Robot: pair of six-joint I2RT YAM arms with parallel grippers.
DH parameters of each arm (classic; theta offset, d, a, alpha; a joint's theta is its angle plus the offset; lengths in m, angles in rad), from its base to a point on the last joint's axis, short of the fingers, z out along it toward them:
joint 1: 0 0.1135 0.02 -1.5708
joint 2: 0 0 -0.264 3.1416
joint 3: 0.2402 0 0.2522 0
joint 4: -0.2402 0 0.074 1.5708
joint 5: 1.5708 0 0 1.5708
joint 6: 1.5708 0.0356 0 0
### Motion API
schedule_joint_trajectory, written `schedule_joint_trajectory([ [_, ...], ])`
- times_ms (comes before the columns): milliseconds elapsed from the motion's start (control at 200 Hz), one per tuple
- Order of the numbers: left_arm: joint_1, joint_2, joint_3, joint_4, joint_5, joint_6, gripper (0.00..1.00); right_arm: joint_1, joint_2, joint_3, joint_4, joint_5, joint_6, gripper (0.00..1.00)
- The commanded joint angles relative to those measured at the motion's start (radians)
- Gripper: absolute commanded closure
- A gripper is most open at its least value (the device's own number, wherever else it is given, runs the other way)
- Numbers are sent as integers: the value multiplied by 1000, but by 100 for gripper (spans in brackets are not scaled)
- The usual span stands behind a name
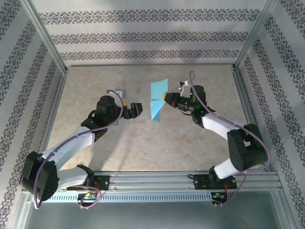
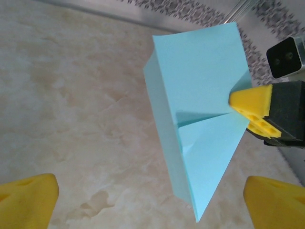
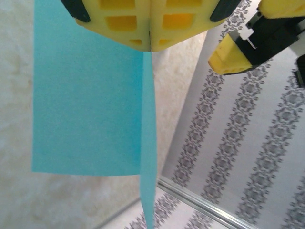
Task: Fold a paper plane with a square sheet of paper (fold left side to right side)
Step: Turn over the paper at the center of the table.
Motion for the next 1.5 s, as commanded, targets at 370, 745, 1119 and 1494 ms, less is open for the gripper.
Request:
schedule_joint_trajectory([
  [370, 47, 68, 130, 418, 504, -377, 3, -104, -185, 100, 235, -177, 179, 100],
  [745, -19, 155, 184, 529, 528, -445, 3, -45, -175, 76, 423, -157, 310, 100],
  [1119, -45, 202, 197, 629, 541, -501, 27, 5, -156, 66, 455, -136, 323, 100],
  [1494, -44, 201, 168, 668, 484, -524, 67, 9, -153, 36, 450, -113, 317, 96],
])
